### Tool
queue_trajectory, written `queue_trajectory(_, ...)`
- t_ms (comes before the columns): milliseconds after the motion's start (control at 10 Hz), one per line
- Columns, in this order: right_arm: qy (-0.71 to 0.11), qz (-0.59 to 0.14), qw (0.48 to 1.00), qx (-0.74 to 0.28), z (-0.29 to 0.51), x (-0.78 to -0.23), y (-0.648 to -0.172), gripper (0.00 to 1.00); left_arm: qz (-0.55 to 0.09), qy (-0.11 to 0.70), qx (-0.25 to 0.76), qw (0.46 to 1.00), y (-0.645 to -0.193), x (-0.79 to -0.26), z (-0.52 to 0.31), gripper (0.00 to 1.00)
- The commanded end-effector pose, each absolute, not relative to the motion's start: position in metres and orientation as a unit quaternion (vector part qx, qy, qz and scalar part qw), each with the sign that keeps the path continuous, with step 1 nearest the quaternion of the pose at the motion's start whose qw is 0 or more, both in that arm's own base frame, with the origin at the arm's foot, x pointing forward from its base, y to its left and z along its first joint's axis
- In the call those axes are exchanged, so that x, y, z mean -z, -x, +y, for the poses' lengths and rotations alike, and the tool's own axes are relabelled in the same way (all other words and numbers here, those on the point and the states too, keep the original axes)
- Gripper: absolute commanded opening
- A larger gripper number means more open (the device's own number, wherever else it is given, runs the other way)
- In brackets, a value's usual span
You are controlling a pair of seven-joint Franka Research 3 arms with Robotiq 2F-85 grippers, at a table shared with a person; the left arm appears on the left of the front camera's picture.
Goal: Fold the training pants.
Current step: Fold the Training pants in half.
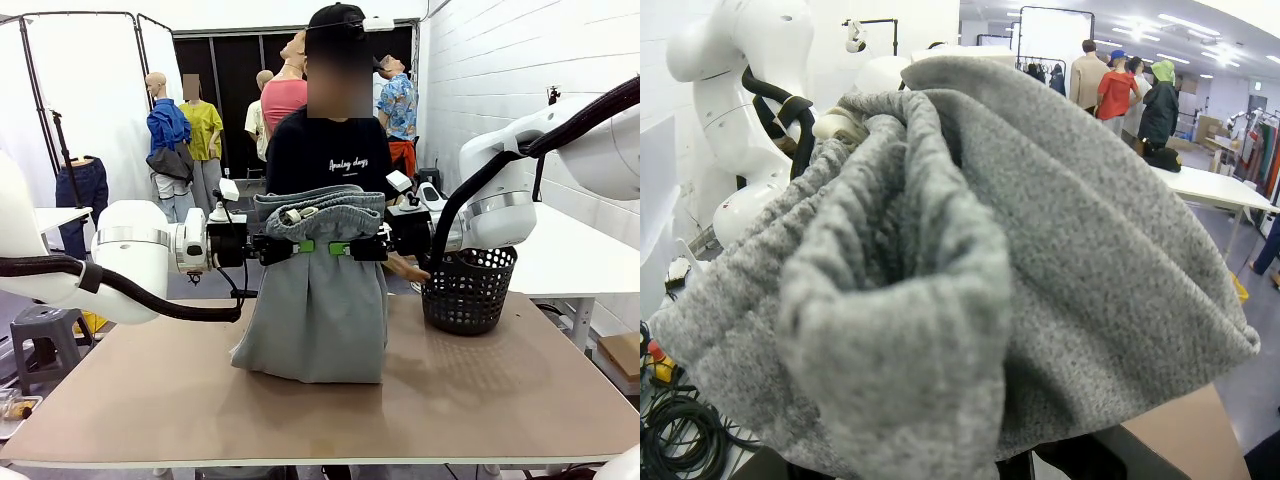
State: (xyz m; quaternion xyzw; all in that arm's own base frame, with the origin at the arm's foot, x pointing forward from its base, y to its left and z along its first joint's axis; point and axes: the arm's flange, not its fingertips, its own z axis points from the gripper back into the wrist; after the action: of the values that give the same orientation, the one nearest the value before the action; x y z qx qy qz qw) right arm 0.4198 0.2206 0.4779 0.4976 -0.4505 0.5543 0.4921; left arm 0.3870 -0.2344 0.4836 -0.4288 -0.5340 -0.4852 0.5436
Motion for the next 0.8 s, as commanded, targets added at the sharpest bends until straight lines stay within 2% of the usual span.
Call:
queue_trajectory(0,-0.497,-0.45,0.492,-0.555,0.222,-0.481,-0.425,0.0,-0.546,0.431,0.473,0.541,-0.396,-0.486,-0.229,0.0)
queue_trajectory(700,-0.477,-0.446,0.473,-0.591,0.236,-0.554,-0.483,0.0,-0.563,0.426,0.483,0.518,-0.447,-0.547,-0.247,0.0)
